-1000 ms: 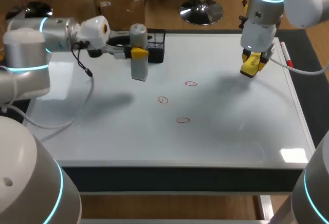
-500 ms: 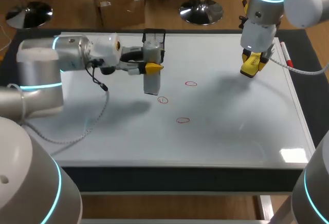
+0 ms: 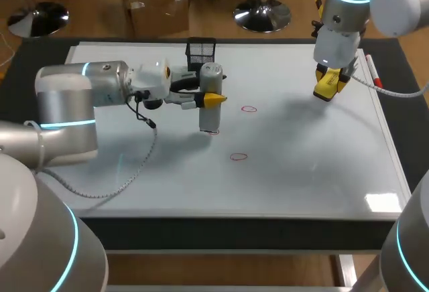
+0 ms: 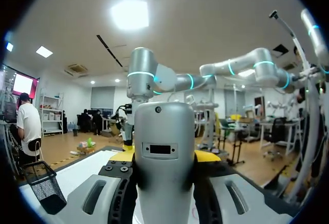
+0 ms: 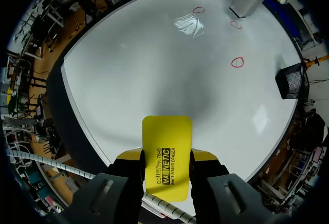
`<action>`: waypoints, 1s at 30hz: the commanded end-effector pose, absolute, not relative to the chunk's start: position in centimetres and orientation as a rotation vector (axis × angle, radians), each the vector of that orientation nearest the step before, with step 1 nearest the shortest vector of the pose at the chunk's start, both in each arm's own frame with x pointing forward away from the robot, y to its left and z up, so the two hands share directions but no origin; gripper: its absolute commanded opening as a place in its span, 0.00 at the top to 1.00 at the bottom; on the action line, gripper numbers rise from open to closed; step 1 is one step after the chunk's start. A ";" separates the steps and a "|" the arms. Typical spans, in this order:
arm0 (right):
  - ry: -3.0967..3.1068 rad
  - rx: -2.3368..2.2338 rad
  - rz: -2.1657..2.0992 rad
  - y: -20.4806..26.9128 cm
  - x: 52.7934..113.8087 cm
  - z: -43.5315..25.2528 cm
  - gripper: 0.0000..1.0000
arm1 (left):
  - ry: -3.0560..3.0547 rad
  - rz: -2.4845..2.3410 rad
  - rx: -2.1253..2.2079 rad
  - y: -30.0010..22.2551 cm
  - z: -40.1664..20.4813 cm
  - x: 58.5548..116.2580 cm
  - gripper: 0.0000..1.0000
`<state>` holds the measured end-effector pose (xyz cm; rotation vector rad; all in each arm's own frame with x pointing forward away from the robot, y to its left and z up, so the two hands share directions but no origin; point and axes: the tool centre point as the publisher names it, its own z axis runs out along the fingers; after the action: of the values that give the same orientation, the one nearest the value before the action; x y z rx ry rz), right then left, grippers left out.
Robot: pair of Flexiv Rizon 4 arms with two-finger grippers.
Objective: Pick up the inspection probe, press it on each red-marked spot on the whiteboard one by one, put down the probe, pick up the eraser, and wipe off all the red marks.
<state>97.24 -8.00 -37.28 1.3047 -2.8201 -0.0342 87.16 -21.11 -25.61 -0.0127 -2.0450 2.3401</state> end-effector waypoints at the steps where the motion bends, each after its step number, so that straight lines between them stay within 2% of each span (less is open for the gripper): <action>1: -2.818 1.307 -0.031 -8.1 97.3 -37.2 1.00 | -2.051 2.340 -0.017 -21.5 -25.8 87.7 1.00; 30: -2.818 1.307 -0.031 -8.1 97.3 -37.2 1.00 | -2.058 2.307 -0.013 -21.8 -28.2 88.2 1.00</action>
<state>97.24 -8.01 -37.28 1.3047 -2.8201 -0.0342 88.16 -21.85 -27.89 -0.0090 -2.0724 2.2993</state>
